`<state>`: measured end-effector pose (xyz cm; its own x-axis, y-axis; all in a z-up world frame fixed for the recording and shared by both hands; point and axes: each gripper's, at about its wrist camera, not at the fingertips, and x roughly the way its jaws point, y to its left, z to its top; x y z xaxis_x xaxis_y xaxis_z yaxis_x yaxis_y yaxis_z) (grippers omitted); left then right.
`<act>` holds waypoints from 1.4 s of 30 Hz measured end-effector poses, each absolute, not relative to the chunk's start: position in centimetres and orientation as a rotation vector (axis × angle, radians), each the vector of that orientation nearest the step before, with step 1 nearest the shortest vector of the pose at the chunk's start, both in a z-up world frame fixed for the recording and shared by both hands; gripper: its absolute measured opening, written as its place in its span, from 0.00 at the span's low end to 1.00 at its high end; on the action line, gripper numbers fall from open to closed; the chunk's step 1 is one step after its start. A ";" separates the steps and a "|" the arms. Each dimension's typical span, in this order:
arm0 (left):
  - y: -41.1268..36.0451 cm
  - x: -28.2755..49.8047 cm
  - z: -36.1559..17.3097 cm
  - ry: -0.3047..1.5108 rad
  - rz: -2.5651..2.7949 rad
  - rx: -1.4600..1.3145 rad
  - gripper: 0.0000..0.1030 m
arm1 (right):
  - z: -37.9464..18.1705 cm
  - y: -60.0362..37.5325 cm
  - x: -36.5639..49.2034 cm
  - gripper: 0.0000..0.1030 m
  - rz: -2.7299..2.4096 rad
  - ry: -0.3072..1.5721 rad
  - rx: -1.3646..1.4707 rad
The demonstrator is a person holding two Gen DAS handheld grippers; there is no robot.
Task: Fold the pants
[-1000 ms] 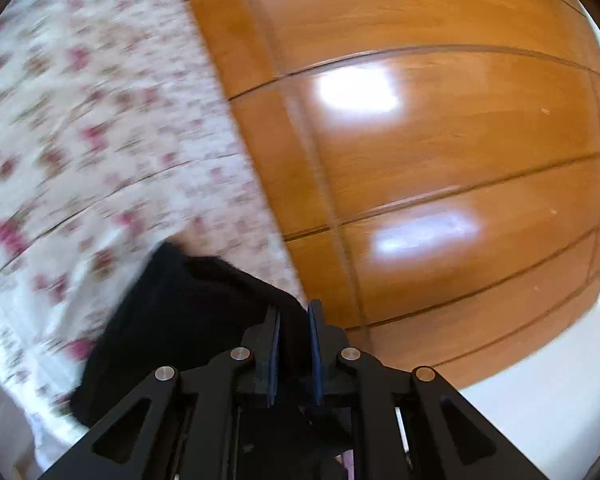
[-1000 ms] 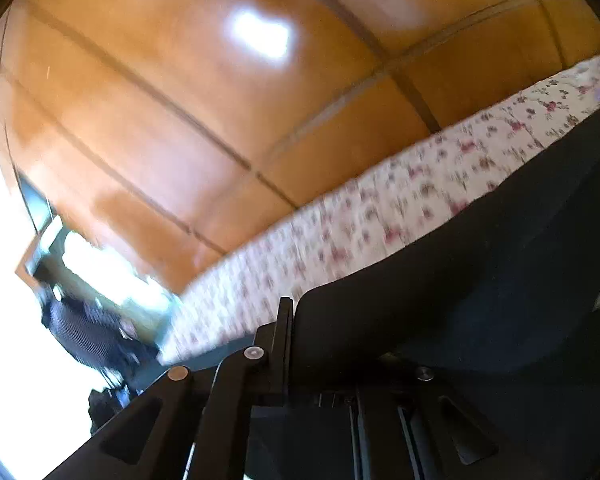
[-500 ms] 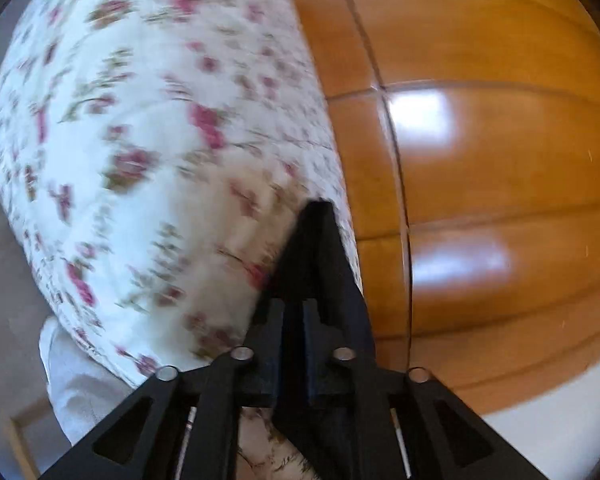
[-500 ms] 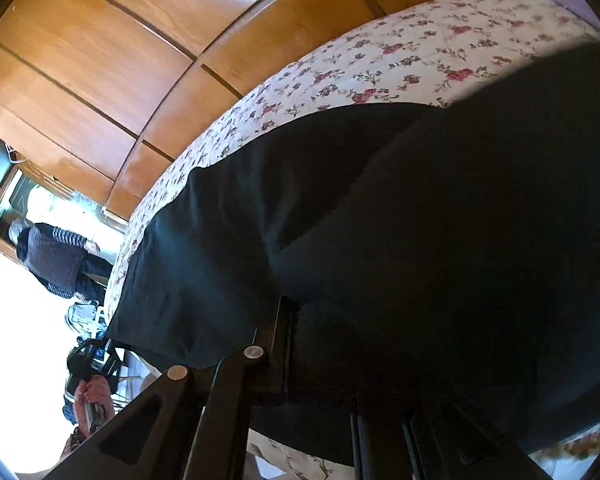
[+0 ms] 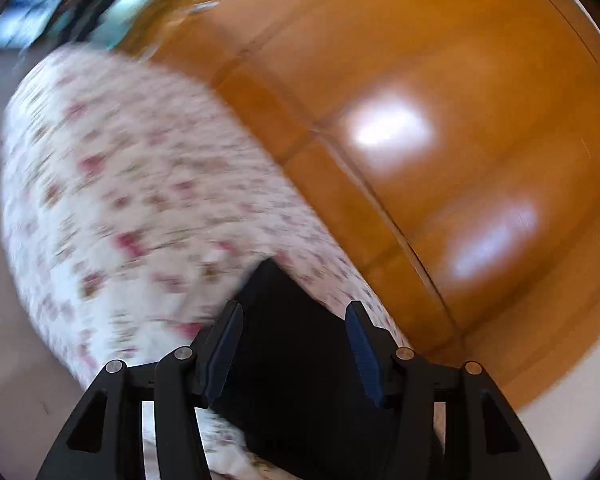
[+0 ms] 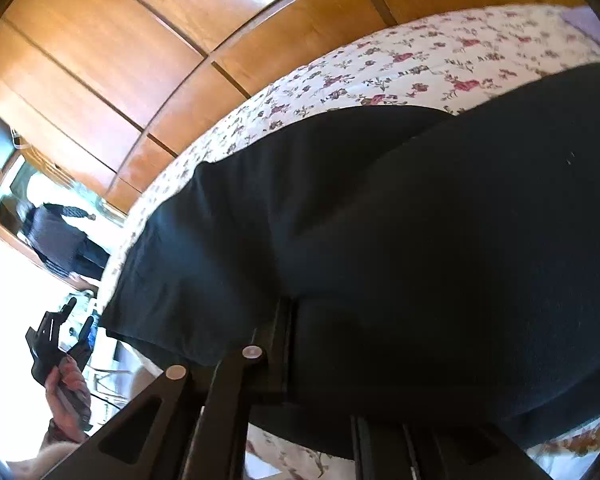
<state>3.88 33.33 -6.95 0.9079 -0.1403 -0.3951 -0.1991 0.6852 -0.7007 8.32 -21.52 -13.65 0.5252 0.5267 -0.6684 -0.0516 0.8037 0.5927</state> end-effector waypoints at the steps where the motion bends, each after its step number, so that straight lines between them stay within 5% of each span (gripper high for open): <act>1: 31.6 3.8 -6.3 0.459 -0.023 -0.767 0.52 | -13.6 -22.2 8.3 0.17 0.358 0.960 0.575; 4: 26.2 6.8 -5.5 0.537 -0.176 -0.675 0.52 | -13.2 -24.5 8.0 0.33 0.321 0.920 0.633; 9: 17.5 9.4 -6.8 0.669 -0.359 -0.595 0.52 | -12.7 -29.2 6.9 0.37 0.269 0.856 0.710; 11: 14.4 10.1 -7.4 0.716 -0.420 -0.576 0.52 | -12.8 -31.4 6.2 0.51 0.230 0.840 0.740; 24: 0.1 10.0 -10.9 0.966 -0.614 -0.470 0.60 | -12.9 -49.2 2.4 0.51 -0.179 0.651 0.898; 27: -1.1 9.8 -11.7 0.971 -0.578 -0.480 0.64 | -13.5 -52.3 3.2 0.42 -0.217 0.616 0.968; 28: -1.2 9.7 -11.7 0.968 -0.572 -0.473 0.64 | -13.8 -52.9 3.7 0.26 -0.227 0.634 0.973; 30: -1.3 9.7 -11.2 0.968 -0.566 -0.468 0.64 | -13.8 -53.1 4.4 0.13 -0.216 0.669 0.971; 37: -0.6 8.8 -11.4 0.955 -0.542 -0.517 0.63 | -8.4 -52.8 -0.8 0.08 -0.160 0.488 0.931; 42: -1.1 8.2 -11.4 0.954 -0.530 -0.501 0.63 | -12.5 -54.1 -3.1 0.08 -0.248 0.622 0.991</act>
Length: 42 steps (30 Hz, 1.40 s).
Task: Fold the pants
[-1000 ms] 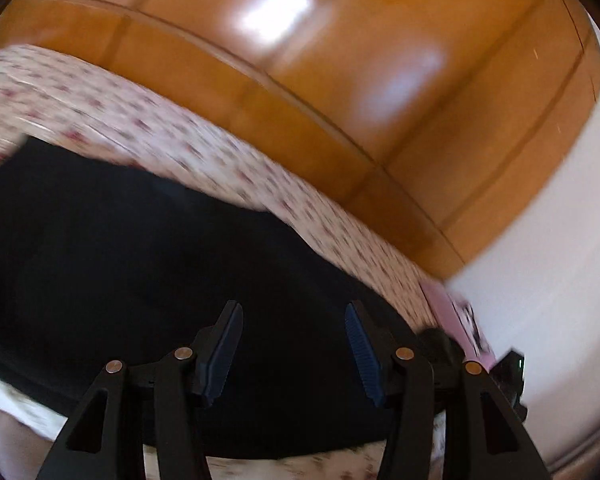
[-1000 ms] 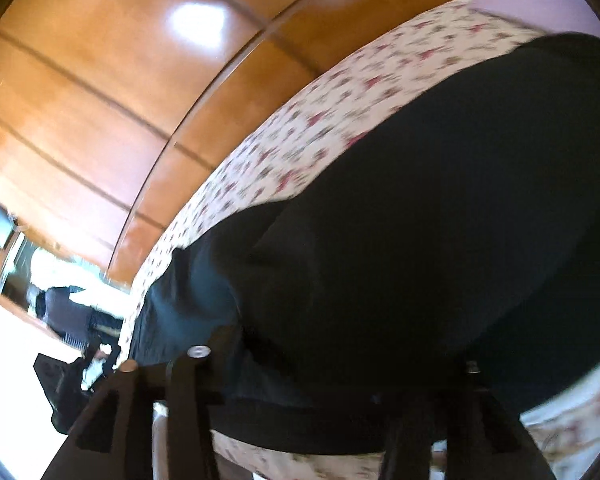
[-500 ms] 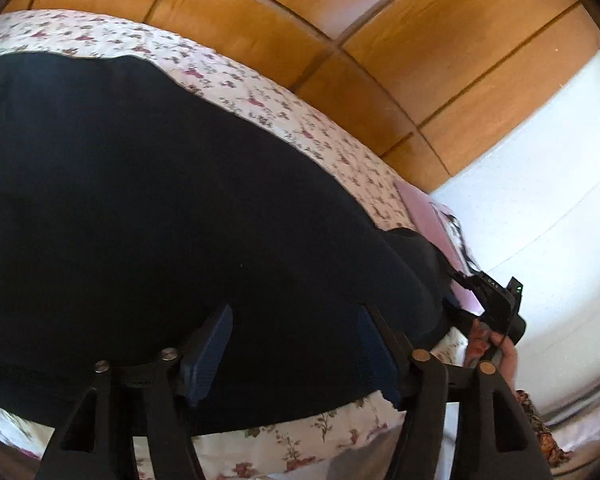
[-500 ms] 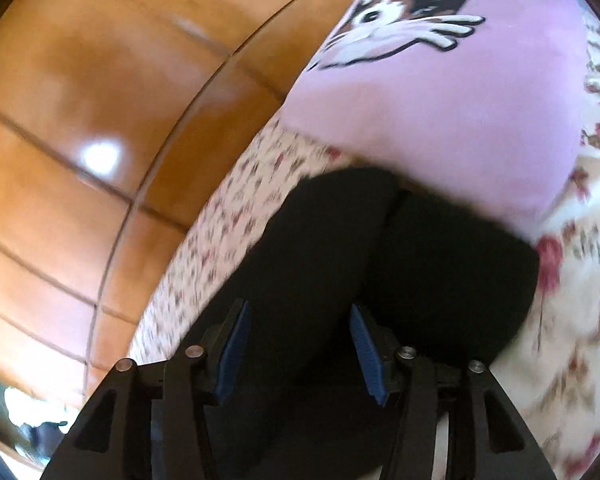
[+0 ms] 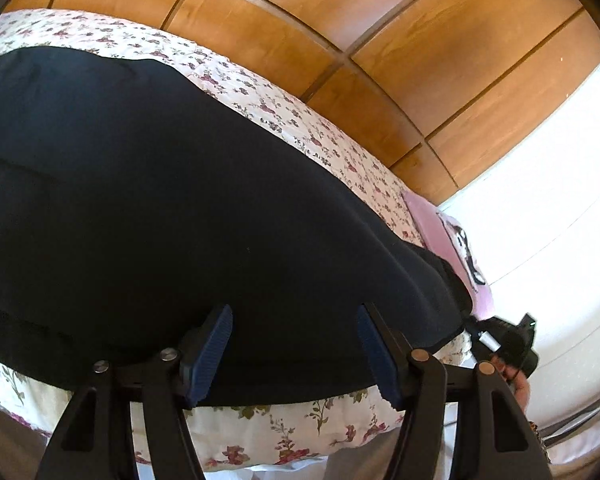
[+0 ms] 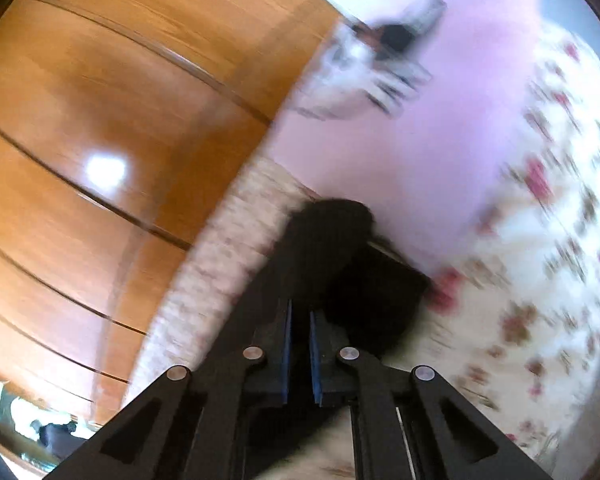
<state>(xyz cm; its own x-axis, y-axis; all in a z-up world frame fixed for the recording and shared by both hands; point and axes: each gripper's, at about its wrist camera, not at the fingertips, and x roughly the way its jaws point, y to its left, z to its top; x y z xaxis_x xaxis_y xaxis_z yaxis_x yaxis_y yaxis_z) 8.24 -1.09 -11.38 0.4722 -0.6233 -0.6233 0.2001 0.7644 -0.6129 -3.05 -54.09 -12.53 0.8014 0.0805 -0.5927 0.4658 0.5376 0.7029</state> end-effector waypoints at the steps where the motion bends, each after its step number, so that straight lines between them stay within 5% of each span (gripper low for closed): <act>1: -1.2 8.2 -11.3 0.956 -0.530 -0.495 0.63 | -13.7 -54.2 -3.1 0.08 -0.244 0.645 1.026; 4: -1.3 8.1 -11.0 0.958 -0.523 -0.479 0.63 | -15.5 -54.5 -3.7 0.08 -0.221 0.619 1.093; 6: -1.5 8.1 -10.9 0.958 -0.524 -0.463 0.63 | -15.1 -54.2 -3.6 0.15 -0.201 0.603 1.087; 8: -1.6 8.0 -10.9 0.956 -0.514 -0.454 0.63 | -14.6 -53.9 -3.3 0.33 -0.169 0.604 1.080; 10: -2.0 8.1 -10.7 0.948 -0.520 -0.445 0.63 | -14.3 -53.3 -3.0 0.38 -0.149 0.592 1.088; 27: -6.2 5.3 -10.4 0.861 -0.600 0.024 0.65 | -15.2 -38.0 2.5 0.38 0.331 0.890 0.909; 28: -6.1 5.0 -10.6 0.854 -0.609 0.042 0.66 | -15.4 -36.9 2.8 0.38 0.358 0.907 0.899; 31: -6.3 4.2 -10.7 0.830 -0.602 0.122 0.67 | -15.4 -34.2 3.5 0.08 0.387 0.932 0.821; 33: -6.6 3.7 -10.5 0.793 -0.545 0.208 0.66 | -15.2 -33.8 3.3 0.07 0.369 0.944 0.795; 36: -6.3 2.8 -9.7 0.753 -0.533 0.272 0.50 | -14.1 -35.9 2.2 0.06 0.422 0.900 0.925; 42: -6.7 1.9 -10.0 0.766 -0.584 0.231 0.49 | -13.5 -38.0 0.3 0.06 0.434 0.919 0.958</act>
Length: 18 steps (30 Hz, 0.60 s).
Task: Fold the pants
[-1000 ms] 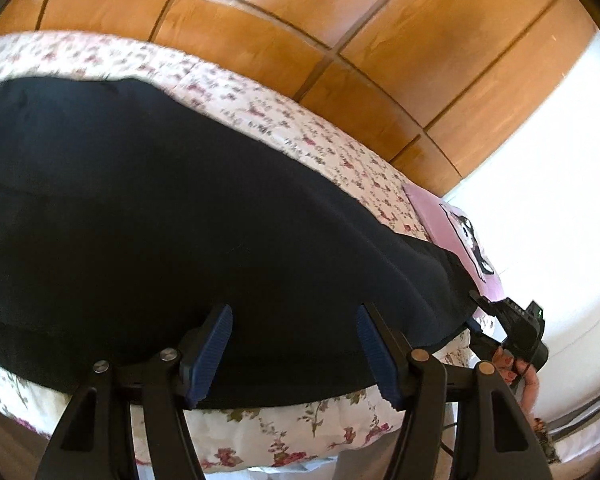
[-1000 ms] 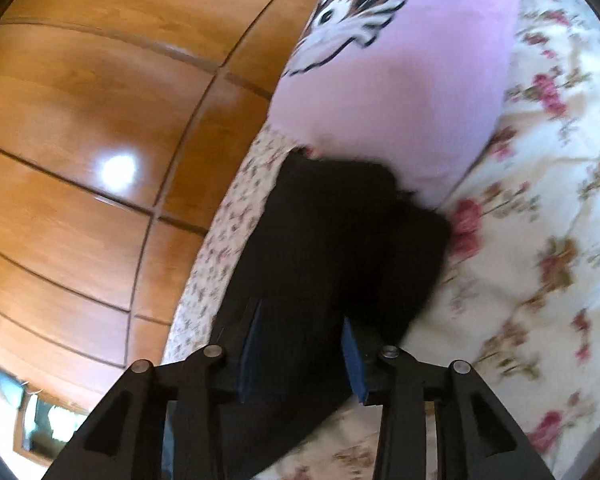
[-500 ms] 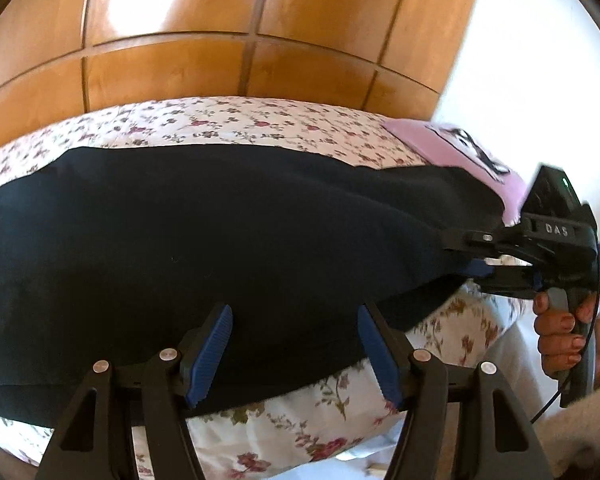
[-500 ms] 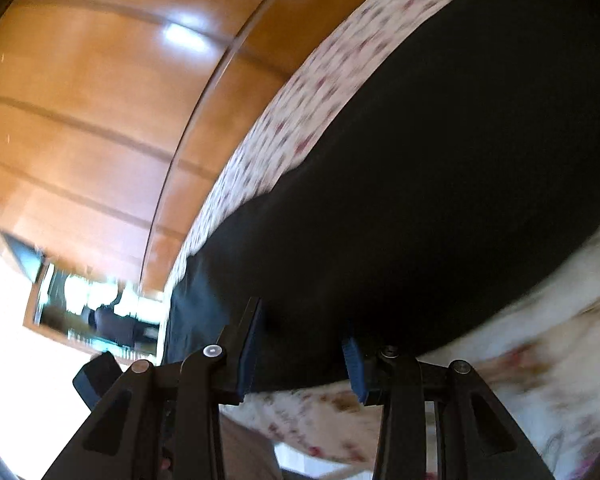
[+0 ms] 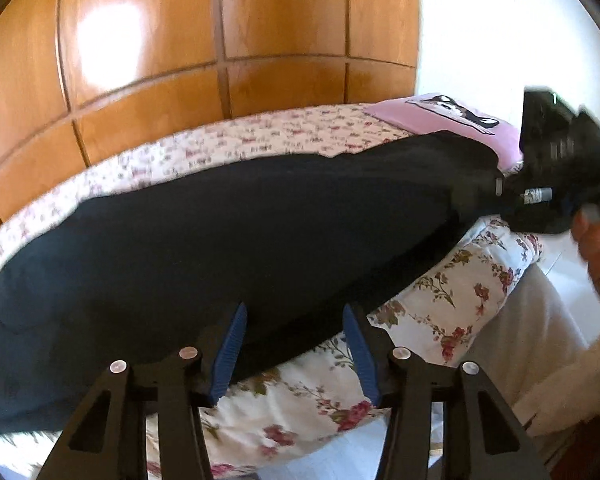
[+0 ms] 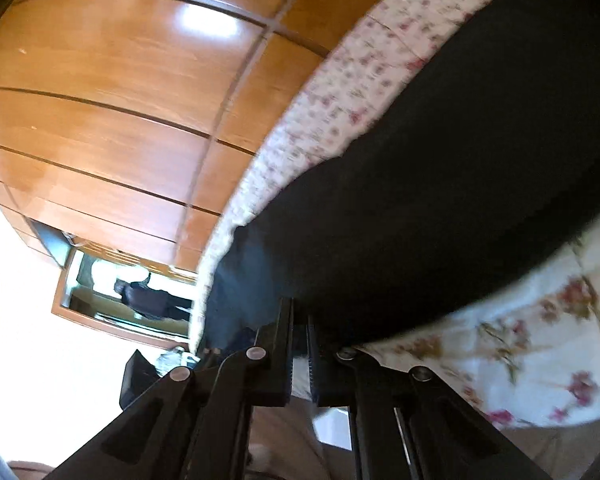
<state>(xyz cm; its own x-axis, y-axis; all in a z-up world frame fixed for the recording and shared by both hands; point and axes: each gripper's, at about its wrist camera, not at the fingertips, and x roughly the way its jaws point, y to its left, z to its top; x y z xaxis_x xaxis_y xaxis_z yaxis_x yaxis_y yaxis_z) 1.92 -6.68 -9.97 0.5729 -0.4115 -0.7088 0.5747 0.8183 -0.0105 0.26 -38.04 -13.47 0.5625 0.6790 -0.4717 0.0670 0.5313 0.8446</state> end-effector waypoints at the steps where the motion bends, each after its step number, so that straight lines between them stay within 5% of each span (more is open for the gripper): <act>1: -6.7 2.2 -10.2 0.789 -0.586 0.210 0.49 | -14.6 -37.8 0.3 0.06 0.417 0.964 0.947; 9: -5.8 5.1 -8.6 0.789 -0.590 0.019 0.49 | -15.9 -38.2 0.2 0.10 0.378 0.976 0.885; 13: -6.6 7.7 -8.7 0.799 -0.570 -0.044 0.50 | -14.3 -42.0 -0.4 0.50 0.247 0.889 0.854; 18: -8.1 10.2 -10.3 0.867 -0.556 -0.030 0.50 | -14.8 -47.7 -0.5 0.44 0.077 0.815 0.962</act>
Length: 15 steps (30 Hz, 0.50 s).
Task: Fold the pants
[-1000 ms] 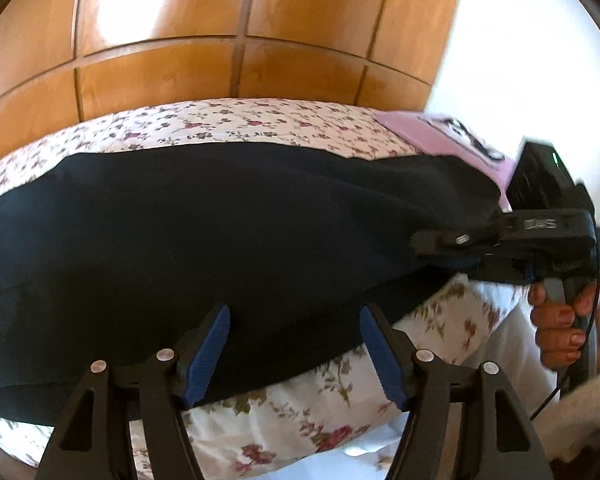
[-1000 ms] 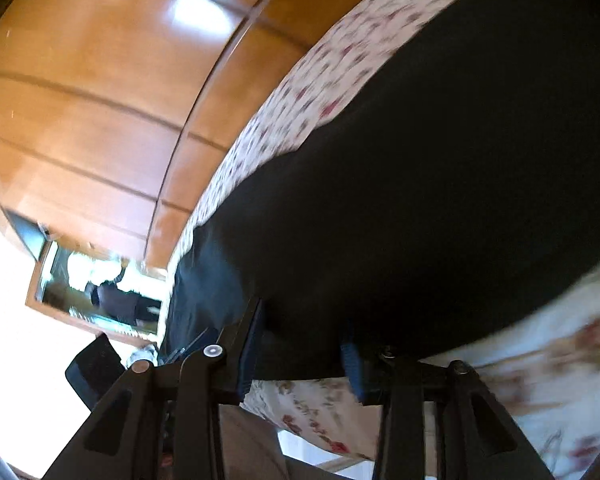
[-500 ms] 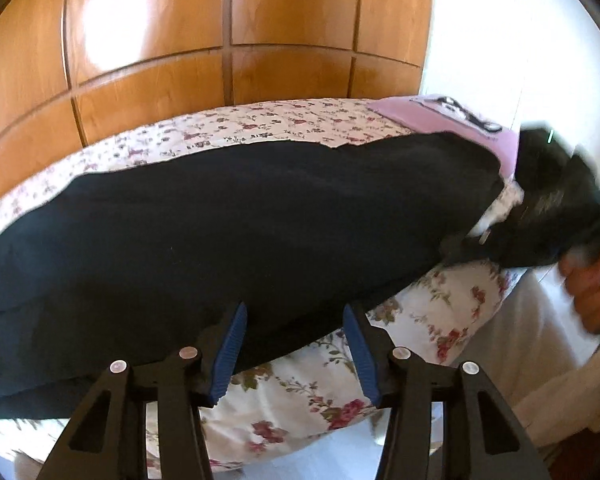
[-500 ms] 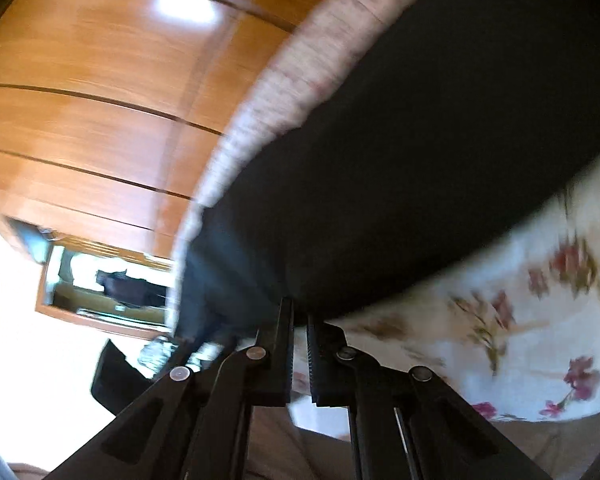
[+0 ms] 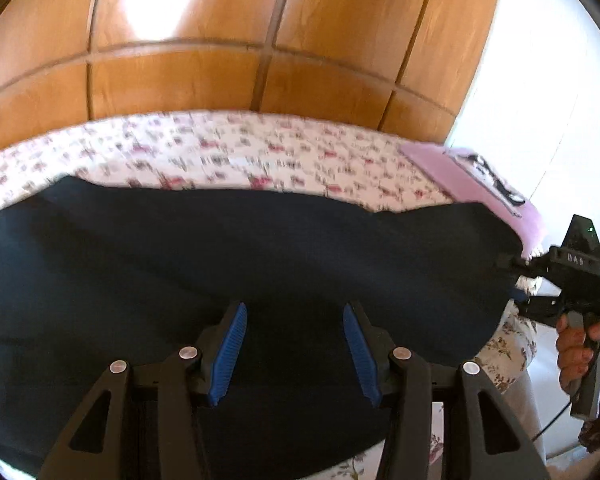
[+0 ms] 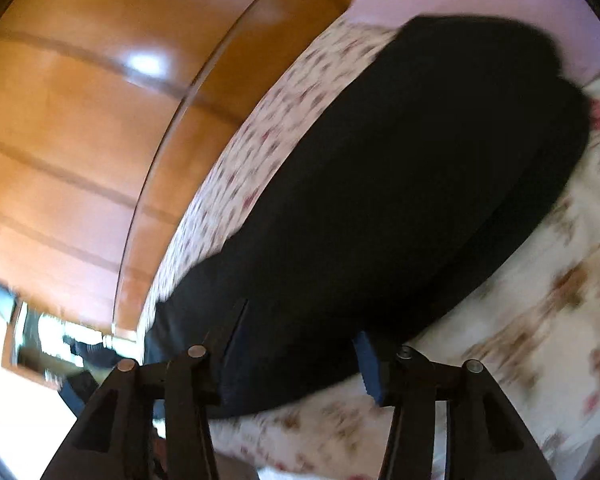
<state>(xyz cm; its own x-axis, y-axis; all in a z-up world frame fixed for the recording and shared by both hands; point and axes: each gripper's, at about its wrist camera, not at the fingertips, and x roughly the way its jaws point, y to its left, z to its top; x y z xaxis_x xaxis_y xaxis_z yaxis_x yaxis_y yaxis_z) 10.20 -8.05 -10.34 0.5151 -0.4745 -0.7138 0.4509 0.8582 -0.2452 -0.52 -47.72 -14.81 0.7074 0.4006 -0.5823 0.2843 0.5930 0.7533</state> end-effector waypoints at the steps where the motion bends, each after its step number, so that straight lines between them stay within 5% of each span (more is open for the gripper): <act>1: -8.3 10.3 -10.7 0.880 -0.549 -0.016 0.49 | -15.0 -48.5 -0.6 0.30 0.056 0.803 0.981; 2: -8.5 10.1 -10.9 0.883 -0.544 0.002 0.48 | -15.2 -49.2 -0.7 0.07 0.029 0.800 0.993; 15: -9.0 7.1 -10.7 0.873 -0.525 0.095 0.42 | -15.9 -48.3 -2.6 0.07 0.069 0.807 1.006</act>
